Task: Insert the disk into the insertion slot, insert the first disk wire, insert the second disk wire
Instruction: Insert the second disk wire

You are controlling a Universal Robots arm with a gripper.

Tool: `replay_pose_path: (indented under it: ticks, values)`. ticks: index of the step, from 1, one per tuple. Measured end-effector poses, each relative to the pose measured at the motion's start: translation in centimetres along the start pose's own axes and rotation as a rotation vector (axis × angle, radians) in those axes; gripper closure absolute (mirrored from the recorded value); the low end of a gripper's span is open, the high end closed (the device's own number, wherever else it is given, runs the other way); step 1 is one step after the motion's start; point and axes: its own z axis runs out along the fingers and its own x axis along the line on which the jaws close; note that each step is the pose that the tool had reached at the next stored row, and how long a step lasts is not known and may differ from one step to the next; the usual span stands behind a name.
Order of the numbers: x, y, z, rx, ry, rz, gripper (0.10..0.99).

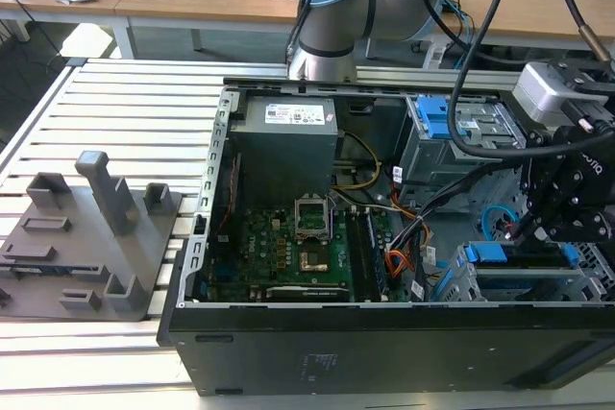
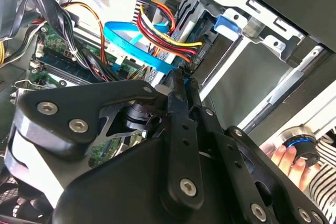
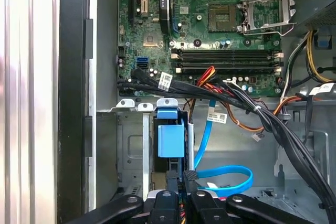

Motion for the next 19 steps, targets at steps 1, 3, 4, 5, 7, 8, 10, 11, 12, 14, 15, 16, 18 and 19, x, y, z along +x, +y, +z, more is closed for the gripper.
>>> replay_pose_path:
  ticks: [1, 3, 4, 5, 7, 8, 10, 11, 12, 14, 15, 16, 18, 19]
  values:
    - [0.0, -0.01, 0.03, 0.0, 0.0, 0.005, 0.925]
    - [-0.01, -0.04, 0.12, -0.001, -0.0007, 0.014, 0.925]
    - [-0.01, -0.04, 0.16, -0.001, -0.0009, 0.015, 0.925]
    - [-0.01, -0.04, 0.2, -0.001, -0.001, 0.016, 0.925]
    - [-0.01, -0.05, 0.31, -0.001, -0.0008, 0.016, 0.925]
    - [-0.01, -0.05, 0.36, -0.001, -0.001, 0.016, 0.925]
    - [-0.02, -0.06, 0.5, -0.001, -0.0004, 0.016, 0.925]
    - [-0.02, -0.07, 0.53, -0.001, -0.0003, 0.016, 0.925]
    - [-0.02, -0.07, 0.58, -0.001, -0.0004, 0.016, 0.925]
    - [-0.02, -0.08, 0.61, -0.001, -0.0007, 0.016, 0.925]
    - [-0.02, -0.07, 0.62, -0.001, -0.0008, 0.016, 0.925]
    - [-0.03, -0.08, 0.67, -0.001, -0.0016, 0.016, 0.914]
    - [-0.02, -0.08, 0.63, -0.001, -0.0009, 0.016, 0.851]
    - [-0.02, -0.07, 0.48, -0.001, -0.0012, 0.016, 0.851]
